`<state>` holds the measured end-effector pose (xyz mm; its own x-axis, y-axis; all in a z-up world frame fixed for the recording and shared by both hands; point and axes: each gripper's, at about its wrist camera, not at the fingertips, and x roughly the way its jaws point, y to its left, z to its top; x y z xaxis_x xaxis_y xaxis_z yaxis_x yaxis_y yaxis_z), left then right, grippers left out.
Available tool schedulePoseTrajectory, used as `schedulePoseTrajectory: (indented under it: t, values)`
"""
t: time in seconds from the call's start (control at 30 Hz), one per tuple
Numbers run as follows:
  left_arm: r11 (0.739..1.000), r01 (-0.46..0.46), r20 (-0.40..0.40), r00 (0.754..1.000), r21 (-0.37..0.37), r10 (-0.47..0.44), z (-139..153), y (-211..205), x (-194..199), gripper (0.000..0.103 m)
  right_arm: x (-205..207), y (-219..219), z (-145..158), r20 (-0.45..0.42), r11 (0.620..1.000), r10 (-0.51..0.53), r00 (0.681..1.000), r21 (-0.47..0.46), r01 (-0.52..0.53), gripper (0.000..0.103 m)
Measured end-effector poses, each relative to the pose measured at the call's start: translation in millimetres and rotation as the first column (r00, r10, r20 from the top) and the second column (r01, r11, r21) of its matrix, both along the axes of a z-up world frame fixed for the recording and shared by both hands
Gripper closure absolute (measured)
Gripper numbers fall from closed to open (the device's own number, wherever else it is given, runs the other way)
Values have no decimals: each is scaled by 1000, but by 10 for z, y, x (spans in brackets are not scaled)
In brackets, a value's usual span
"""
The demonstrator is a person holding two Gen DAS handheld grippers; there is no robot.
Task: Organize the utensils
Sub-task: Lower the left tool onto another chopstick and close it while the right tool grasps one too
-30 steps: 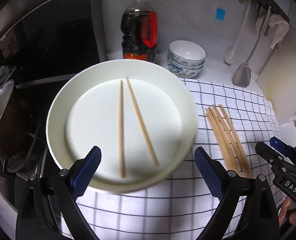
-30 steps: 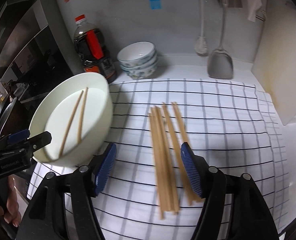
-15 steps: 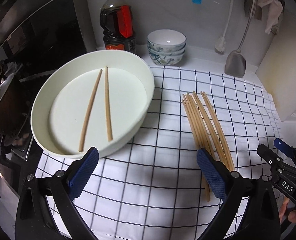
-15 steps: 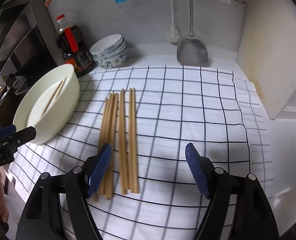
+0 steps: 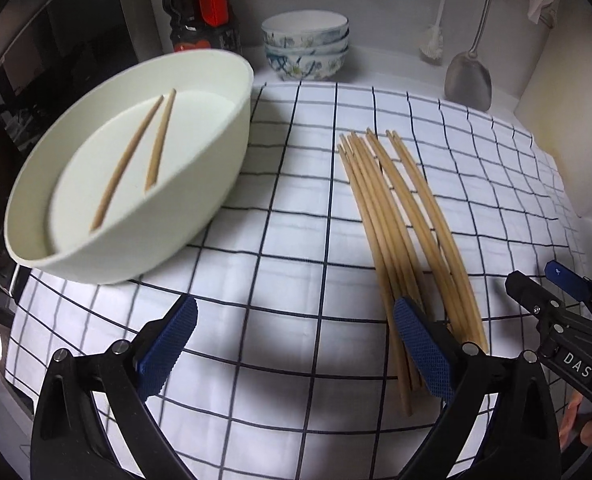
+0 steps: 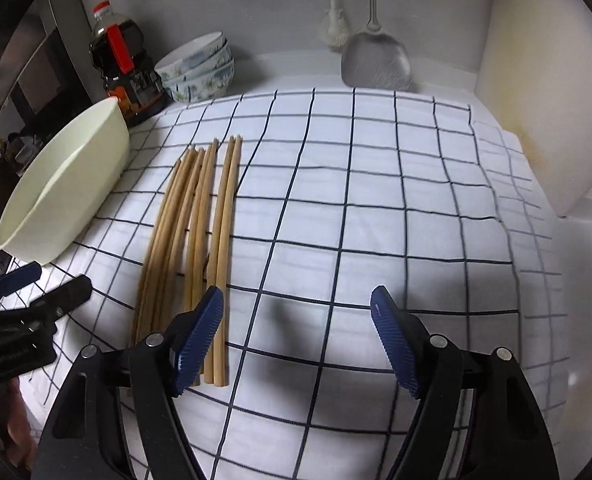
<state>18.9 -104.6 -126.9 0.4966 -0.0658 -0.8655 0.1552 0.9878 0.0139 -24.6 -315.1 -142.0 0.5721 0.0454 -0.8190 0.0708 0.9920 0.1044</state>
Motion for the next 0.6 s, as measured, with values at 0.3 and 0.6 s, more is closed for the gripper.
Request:
schedulePoseTrajectory:
  t: [0.3, 0.6]
  values:
    - [1000, -14, 11, 1000, 16, 14, -122, -24, 25, 6, 131, 143, -175, -9, 998, 62, 998, -22, -62, 30]
    - [999, -23, 3, 1000, 24, 22, -181, -52, 44, 6, 124, 152, -228, -22, 995, 85, 996, -44, -86, 31]
